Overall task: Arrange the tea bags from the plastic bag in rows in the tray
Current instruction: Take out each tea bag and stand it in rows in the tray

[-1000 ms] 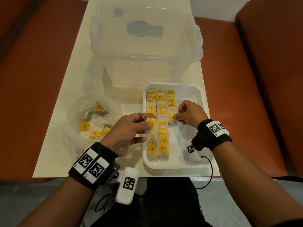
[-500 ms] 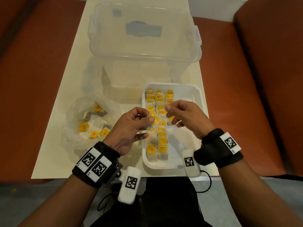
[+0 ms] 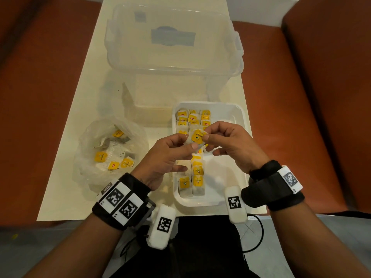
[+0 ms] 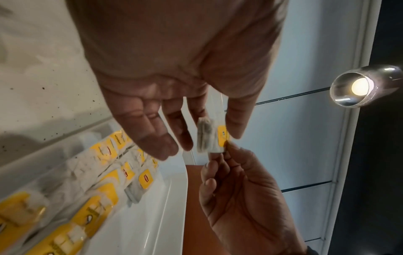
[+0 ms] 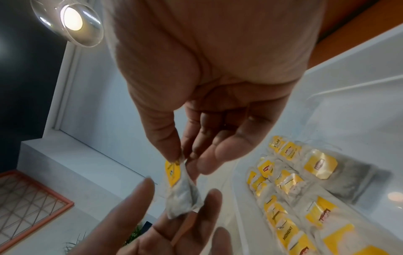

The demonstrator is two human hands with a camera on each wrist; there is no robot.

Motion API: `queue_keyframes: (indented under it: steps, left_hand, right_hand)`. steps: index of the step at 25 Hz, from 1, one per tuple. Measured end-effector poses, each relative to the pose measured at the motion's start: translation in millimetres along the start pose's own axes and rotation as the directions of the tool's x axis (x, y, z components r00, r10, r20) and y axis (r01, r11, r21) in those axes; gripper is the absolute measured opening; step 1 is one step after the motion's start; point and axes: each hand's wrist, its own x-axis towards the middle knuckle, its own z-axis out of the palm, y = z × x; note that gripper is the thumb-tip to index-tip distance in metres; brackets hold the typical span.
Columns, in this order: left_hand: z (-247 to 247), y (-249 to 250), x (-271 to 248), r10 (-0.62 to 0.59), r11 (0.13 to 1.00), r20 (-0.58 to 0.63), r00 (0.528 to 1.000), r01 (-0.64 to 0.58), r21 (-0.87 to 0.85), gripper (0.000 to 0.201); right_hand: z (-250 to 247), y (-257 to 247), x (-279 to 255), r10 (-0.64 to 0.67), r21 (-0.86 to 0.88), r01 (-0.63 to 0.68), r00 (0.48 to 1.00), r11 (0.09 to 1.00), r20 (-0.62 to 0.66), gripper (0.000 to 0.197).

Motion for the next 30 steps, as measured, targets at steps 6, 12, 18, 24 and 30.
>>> queue_keyframes:
  steps: [6,12,18,24,30]
  left_hand:
    - [1,-1,3,0.027,0.999,-0.067,0.997,-0.024,0.043,0.015]
    - [-3,-5,0,0.015,0.996,-0.076,0.997,-0.008,0.091,0.016]
    - [-25,-9,-13,0.005,0.998,-0.121,0.993,0.003,0.066,0.008]
    - [-50,-18,-31,-0.027,0.998,-0.207,0.978,0.037,0.048,0.012]
    - [-82,-17,-44,-0.027,0.998,-0.305,0.952,0.043,0.046,0.011]
  right_hand:
    - [2,0,-4,-0.014,0.014,0.013,0.999,1.000,0.031,0.009]
    - [-12,8,3,-0.020,0.049,0.024,0.996,0.998,-0.088,0.006]
    - [-37,35,15,0.121,-0.256,-0.134,0.990,0.957,-0.069,0.007]
    - [-29,64,29,0.276,-0.449,-0.241,0.961,0.861,0.014,0.008]
    - [-26,73,44,0.259,-0.465,-0.281,0.959,0.840,-0.112,0.013]
